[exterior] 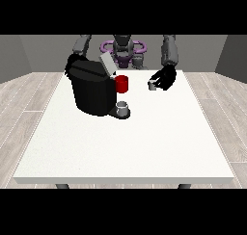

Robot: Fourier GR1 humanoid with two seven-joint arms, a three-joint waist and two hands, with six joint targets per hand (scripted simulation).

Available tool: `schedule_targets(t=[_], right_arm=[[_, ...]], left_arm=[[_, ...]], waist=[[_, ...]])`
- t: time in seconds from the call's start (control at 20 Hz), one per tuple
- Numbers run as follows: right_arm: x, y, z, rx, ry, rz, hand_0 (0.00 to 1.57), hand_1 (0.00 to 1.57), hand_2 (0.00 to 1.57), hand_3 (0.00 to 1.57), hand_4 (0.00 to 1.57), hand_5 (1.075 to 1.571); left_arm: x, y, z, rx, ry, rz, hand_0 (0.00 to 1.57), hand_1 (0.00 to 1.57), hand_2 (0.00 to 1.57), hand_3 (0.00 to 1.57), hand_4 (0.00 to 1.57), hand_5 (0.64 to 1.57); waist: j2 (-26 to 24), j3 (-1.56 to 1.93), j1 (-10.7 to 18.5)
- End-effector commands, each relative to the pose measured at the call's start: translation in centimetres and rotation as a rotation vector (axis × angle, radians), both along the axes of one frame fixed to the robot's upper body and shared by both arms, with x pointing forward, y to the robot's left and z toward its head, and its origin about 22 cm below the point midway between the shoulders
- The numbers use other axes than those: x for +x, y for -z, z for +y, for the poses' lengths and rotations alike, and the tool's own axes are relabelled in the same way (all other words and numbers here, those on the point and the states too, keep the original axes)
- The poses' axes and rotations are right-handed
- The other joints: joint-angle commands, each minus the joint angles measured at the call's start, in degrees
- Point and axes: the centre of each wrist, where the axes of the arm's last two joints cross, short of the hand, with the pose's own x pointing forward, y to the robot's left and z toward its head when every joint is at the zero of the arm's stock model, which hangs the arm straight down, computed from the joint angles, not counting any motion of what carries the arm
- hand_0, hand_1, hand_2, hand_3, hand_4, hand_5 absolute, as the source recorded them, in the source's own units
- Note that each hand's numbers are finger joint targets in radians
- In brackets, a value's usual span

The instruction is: Insert the coffee pod into the coffee machine and close the lid

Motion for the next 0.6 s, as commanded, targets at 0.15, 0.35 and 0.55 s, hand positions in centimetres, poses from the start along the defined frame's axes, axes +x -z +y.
schedule_targets(t=[0.15,0.35,0.55], right_arm=[[-1.0,2.4,0.7,0.024,-0.015,0.049,0.00,0.00,0.00,0.00,0.49,1.571],[0.1,0.5,1.2,0.006,-0.062,-0.010,0.00,0.00,0.00,0.00,0.48,1.571],[-0.6,0.6,2.1,0.014,-0.087,-0.039,0.00,0.00,0.00,0.00,0.50,1.571]], left_arm=[[2.2,-5.0,-1.0,0.003,0.082,-0.007,1.26,1.26,1.33,1.29,0.54,1.571],[3.5,-8.2,-0.4,-0.023,0.052,-0.057,1.23,1.23,1.32,1.29,0.57,1.571],[3.5,-8.8,0.2,-0.003,0.049,-0.123,1.25,1.25,1.33,1.29,0.57,1.571]], waist=[[-3.8,0.00,0.1],[-0.7,-0.02,-2.6],[0.4,-0.02,-4.4]])
